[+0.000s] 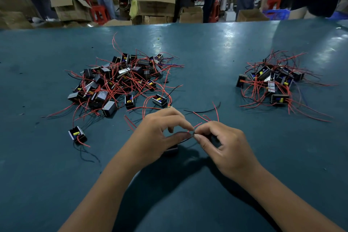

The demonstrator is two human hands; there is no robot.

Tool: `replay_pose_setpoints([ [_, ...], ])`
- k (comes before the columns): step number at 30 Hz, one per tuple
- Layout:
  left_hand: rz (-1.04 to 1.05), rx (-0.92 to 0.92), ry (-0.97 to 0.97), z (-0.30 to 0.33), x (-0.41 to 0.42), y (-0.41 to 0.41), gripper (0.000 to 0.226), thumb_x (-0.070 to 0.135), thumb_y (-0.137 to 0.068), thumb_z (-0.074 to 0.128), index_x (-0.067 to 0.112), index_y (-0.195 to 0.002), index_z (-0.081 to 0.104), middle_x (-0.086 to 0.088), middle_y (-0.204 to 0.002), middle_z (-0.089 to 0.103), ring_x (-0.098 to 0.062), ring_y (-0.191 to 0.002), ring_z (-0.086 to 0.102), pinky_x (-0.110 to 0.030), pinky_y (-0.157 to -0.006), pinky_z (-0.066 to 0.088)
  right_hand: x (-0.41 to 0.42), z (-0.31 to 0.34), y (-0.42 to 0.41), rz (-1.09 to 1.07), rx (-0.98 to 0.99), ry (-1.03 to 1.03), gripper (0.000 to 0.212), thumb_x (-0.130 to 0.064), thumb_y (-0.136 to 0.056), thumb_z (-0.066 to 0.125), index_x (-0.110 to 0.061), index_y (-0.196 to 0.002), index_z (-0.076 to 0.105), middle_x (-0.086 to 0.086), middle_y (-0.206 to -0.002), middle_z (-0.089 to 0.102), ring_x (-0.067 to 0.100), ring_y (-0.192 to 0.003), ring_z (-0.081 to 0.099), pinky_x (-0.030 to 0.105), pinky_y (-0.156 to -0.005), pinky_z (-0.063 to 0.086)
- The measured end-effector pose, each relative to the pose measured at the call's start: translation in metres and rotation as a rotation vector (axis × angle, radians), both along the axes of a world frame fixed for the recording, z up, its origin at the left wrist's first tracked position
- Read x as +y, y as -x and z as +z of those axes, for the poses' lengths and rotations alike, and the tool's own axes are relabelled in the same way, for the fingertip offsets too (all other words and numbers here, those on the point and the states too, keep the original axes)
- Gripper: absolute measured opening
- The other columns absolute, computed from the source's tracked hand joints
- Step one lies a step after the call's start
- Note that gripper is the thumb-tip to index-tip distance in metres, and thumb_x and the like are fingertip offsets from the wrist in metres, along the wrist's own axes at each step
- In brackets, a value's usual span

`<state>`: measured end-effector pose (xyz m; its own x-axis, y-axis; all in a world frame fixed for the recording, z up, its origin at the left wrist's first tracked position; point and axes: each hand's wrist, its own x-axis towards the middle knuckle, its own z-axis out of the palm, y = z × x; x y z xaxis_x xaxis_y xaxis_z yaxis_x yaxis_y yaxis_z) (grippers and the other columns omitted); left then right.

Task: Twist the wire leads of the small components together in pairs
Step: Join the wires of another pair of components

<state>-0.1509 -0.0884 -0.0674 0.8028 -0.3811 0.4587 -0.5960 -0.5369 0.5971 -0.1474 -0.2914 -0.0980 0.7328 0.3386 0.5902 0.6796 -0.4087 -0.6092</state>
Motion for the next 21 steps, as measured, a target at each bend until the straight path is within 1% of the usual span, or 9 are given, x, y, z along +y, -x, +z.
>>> replay_pose_setpoints([
  [3,0.017,-0.12,-0.061,-0.005,0.0,-0.003,0.013,0.027,-0.087,0.073,0.017,-0.093,0.078,0.004,-0.09,0.064,-0.009,-0.081,0.058,-0.021,-0.069,0.045,-0.001,0.0,0.0,0.022,0.0,0.0,0.005,-0.012,-0.089,0.064,-0.01,-0.089,0.069,-0.004,-0.082,0.067,0.007,-0.075,0.059,0.017,-0.072,0.046],
  [7,0.011,-0.185,-0.095,-0.008,0.0,-0.005,0.012,0.03,-0.089,0.071,0.019,-0.092,0.076,0.006,-0.091,0.063,-0.013,-0.083,0.06,-0.034,-0.069,0.05,-0.002,0.001,0.001,0.027,-0.027,0.011,0.006,-0.011,-0.089,0.064,-0.008,-0.09,0.069,-0.002,-0.081,0.066,0.009,-0.075,0.059,0.016,-0.072,0.045],
  [10,0.001,-0.164,-0.116,-0.007,-0.001,-0.005,0.012,0.031,-0.091,0.069,0.019,-0.092,0.074,0.007,-0.092,0.06,-0.012,-0.084,0.057,-0.035,-0.07,0.05,-0.002,0.001,0.001,0.02,-0.07,0.049,0.007,-0.01,-0.089,0.064,-0.007,-0.089,0.069,0.0,-0.081,0.066,0.014,-0.074,0.059,0.02,-0.072,0.046],
  [13,0.003,-0.109,-0.133,-0.004,-0.004,-0.001,0.012,0.029,-0.095,0.065,0.019,-0.09,0.069,0.009,-0.089,0.057,-0.009,-0.08,0.053,-0.03,-0.069,0.047,-0.002,0.002,0.0,0.002,-0.114,0.084,0.008,-0.011,-0.09,0.063,-0.006,-0.089,0.07,0.001,-0.079,0.065,0.018,-0.072,0.059,0.029,-0.069,0.048],
  [15,0.017,0.044,-0.047,-0.005,-0.009,0.003,0.011,0.026,-0.095,0.063,0.02,-0.086,0.065,0.013,-0.08,0.055,-0.005,-0.069,0.048,-0.02,-0.064,0.04,-0.002,0.002,0.0,-0.017,-0.151,0.094,0.009,-0.012,-0.09,0.063,-0.007,-0.089,0.071,0.0,-0.079,0.065,0.018,-0.07,0.058,0.031,-0.068,0.048],
  [16,0.035,0.192,0.06,-0.004,-0.012,0.005,0.013,0.025,-0.095,0.064,0.019,-0.083,0.064,0.013,-0.074,0.054,-0.004,-0.062,0.045,-0.017,-0.059,0.037,-0.002,0.002,-0.001,-0.027,-0.168,0.096,0.009,-0.012,-0.09,0.063,-0.007,-0.089,0.071,-0.001,-0.078,0.064,0.018,-0.069,0.058,0.031,-0.068,0.049],
  [18,0.078,0.458,0.28,-0.004,-0.017,0.007,0.019,0.021,-0.095,0.067,0.011,-0.079,0.064,0.005,-0.064,0.049,-0.006,-0.054,0.039,-0.015,-0.05,0.033,-0.002,0.001,0.0,-0.046,-0.172,0.082,0.008,-0.011,-0.089,0.064,-0.006,-0.088,0.071,-0.001,-0.077,0.064,0.019,-0.068,0.059,0.035,-0.066,0.05],
  [20,0.138,0.562,0.353,-0.003,-0.021,0.008,0.022,0.019,-0.094,0.068,0.007,-0.076,0.064,0.002,-0.061,0.045,-0.006,-0.05,0.035,-0.014,-0.046,0.031,-0.002,0.001,0.0,-0.048,-0.156,0.066,0.007,-0.011,-0.089,0.065,-0.006,-0.087,0.07,0.0,-0.077,0.065,0.02,-0.068,0.059,0.037,-0.064,0.051],
  [21,0.163,0.606,0.38,-0.002,-0.022,0.009,0.023,0.017,-0.093,0.067,0.009,-0.072,0.064,0.003,-0.059,0.044,-0.006,-0.049,0.034,-0.014,-0.046,0.03,-0.002,0.0,0.0,-0.048,-0.153,0.067,0.008,-0.011,-0.089,0.065,-0.006,-0.087,0.07,0.001,-0.077,0.065,0.021,-0.068,0.06,0.038,-0.064,0.051],
])
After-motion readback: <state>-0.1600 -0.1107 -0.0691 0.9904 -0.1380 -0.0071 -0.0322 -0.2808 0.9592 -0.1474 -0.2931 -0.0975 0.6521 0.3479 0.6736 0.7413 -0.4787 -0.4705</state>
